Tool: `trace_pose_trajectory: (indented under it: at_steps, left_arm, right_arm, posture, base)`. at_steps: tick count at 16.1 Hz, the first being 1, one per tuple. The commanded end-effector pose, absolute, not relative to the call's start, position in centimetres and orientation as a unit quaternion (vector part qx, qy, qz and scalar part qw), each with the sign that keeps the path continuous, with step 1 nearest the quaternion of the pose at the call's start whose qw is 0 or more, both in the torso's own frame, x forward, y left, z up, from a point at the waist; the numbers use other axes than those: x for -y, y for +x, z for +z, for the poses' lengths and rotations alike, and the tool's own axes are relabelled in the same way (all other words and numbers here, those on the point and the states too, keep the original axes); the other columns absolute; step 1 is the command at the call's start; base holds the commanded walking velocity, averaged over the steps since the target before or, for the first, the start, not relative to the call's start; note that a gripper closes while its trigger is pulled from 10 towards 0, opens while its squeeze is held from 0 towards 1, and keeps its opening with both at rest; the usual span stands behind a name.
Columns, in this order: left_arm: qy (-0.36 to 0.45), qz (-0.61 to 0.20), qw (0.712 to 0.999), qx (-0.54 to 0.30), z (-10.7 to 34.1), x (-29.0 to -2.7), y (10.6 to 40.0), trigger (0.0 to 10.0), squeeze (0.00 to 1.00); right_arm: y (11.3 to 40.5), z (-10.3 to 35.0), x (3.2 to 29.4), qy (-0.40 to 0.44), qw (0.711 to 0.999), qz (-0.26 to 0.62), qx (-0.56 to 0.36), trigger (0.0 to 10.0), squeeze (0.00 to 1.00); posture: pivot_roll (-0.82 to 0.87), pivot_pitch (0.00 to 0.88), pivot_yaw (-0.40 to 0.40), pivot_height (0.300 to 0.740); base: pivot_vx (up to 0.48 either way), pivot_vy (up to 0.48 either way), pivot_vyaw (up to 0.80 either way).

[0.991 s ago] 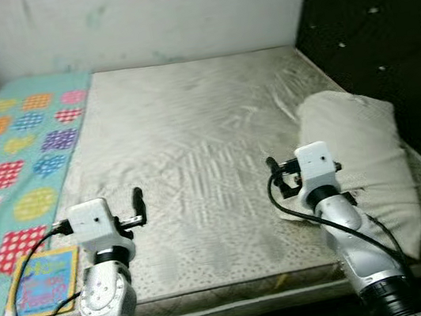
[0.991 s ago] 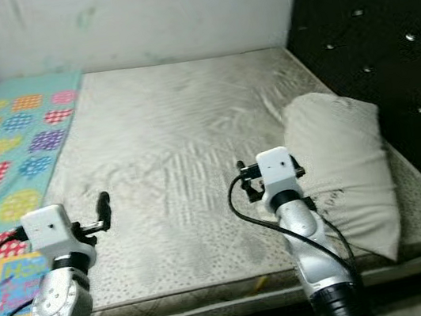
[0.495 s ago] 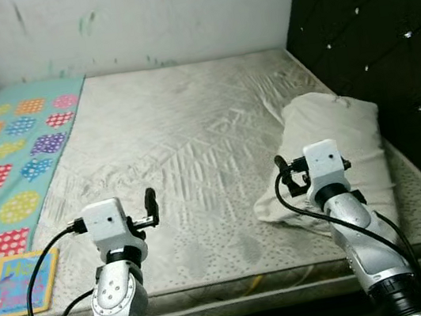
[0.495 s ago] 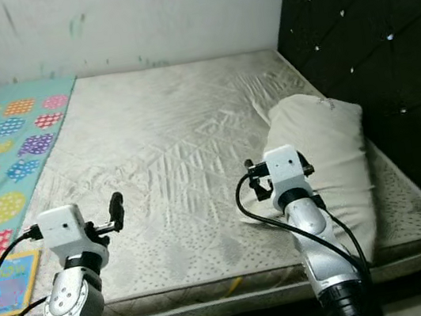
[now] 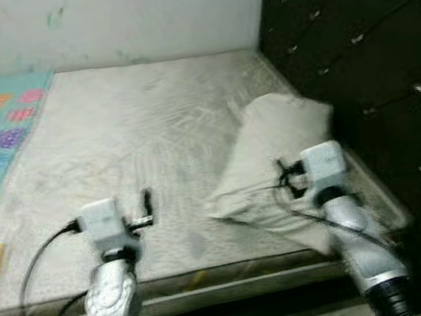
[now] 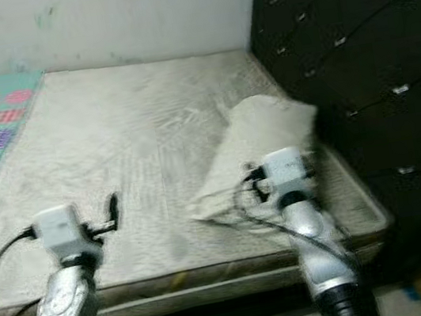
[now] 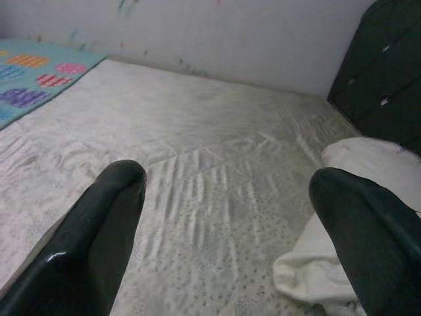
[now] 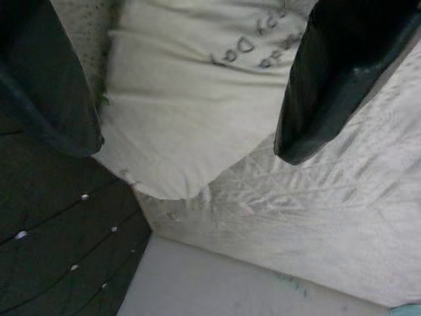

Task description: Clean up the room

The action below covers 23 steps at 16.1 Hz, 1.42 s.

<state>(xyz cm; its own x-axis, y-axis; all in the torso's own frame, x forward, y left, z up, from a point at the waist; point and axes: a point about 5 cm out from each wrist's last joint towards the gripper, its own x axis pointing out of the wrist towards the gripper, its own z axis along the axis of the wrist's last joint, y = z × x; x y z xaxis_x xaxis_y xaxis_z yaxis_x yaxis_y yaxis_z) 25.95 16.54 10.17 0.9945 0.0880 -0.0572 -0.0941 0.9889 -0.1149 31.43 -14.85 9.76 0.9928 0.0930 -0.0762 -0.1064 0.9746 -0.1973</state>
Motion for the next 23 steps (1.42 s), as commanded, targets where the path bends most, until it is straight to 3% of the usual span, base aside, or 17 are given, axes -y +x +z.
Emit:
trace_pose_trajectory:
  at_steps: [1, 13, 23]
  left_arm:
    - [-0.059, 0.048, 0.997, -0.019, 10.5, -16.4, 26.0, 10.0, 0.00]
    - [-0.080, 0.019, 0.997, -0.009, 10.7, -16.4, 25.4, 10.0, 0.00]
    - [-0.085, 0.008, 0.996, -0.007, 10.8, -16.1, 25.5, 10.0, 0.00]
  right_arm:
    - [31.6, 10.4, 15.0, -0.100, 0.993, 0.055, -0.022, 10.0, 0.00]
    - [30.5, 10.6, 14.7, -0.090, 0.991, 0.094, -0.010, 10.0, 0.00]
    - [30.6, 10.7, 14.6, -0.095, 0.991, 0.093, -0.005, 10.0, 0.00]
  posture:
    - [-0.06, 0.000, -0.049, 0.740]
    - [-0.06, 0.000, -0.048, 0.740]
    - [-0.06, 0.000, -0.048, 0.740]
  base:
    - [0.000, -0.311, 0.00]
    - [0.000, -0.052, 0.09]
    - [0.315, 0.000, 0.00]
